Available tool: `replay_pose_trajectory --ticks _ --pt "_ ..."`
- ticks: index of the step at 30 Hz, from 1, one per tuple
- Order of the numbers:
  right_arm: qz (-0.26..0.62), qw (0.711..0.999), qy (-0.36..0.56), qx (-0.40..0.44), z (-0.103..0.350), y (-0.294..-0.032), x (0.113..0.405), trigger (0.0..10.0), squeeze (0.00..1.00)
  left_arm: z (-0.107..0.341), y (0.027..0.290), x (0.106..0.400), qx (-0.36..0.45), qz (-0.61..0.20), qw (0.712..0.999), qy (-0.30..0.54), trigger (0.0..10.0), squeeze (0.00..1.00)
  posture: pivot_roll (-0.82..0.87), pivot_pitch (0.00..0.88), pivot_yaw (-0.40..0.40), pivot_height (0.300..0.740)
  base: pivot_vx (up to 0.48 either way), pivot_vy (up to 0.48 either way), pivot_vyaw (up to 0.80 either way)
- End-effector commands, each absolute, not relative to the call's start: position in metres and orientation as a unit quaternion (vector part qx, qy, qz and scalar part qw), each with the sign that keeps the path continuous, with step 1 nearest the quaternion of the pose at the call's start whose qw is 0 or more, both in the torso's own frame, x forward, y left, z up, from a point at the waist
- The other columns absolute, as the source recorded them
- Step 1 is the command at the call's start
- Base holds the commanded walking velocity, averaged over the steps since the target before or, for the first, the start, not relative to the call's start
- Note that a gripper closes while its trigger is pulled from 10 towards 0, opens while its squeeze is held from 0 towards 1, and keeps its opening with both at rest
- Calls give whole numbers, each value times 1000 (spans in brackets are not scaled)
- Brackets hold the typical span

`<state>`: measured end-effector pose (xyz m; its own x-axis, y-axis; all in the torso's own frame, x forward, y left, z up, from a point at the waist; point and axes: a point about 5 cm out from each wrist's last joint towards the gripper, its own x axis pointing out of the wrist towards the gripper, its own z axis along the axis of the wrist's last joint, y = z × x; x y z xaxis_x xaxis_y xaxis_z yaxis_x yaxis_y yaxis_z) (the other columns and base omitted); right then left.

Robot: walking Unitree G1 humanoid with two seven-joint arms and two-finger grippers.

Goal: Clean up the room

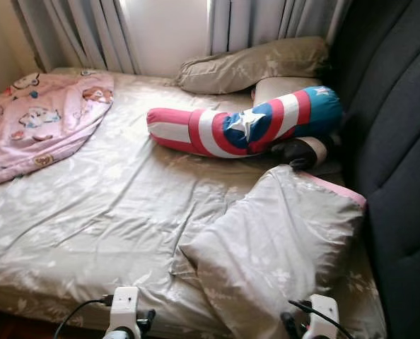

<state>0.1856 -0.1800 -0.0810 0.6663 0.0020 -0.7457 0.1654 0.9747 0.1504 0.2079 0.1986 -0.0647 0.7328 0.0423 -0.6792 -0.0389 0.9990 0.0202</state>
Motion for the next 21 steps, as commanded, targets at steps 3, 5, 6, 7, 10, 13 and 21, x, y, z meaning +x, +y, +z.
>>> replay_pose_trajectory --ticks 3,5,6,7,10,13,21 --pt "-53 903 410 114 -85 -182 176 10000 0 -53 205 221 7 25 945 325 10000 0 90 34 -14 740 0 0 0" --pt "-47 908 398 120 -84 -181 177 10000 0 -40 204 237 4 13 960 279 10000 0 84 35 -14 740 0 0 0" --pt "-46 910 395 121 -83 -180 178 10000 0 -37 203 241 5 8 963 269 10000 0 79 37 -12 740 0 0 0" --pt "-50 913 383 128 -82 -180 179 10000 0 -30 201 249 7 2 970 245 10000 0 70 40 -11 740 0 0 0" --pt "-53 918 369 132 -80 -181 180 10000 0 -21 200 257 6 2 976 219 10000 0 67 41 -13 740 0 0 0" --pt "-63 927 341 144 -77 -182 182 10000 0 -5 194 270 -1 -1 986 165 10000 0 66 44 -19 740 0 0 0" --pt "-45 962 232 137 -33 -182 250 10000 0 -9 181 261 -8 -28 987 159 10000 0 57 57 -24 740 0 0 0"
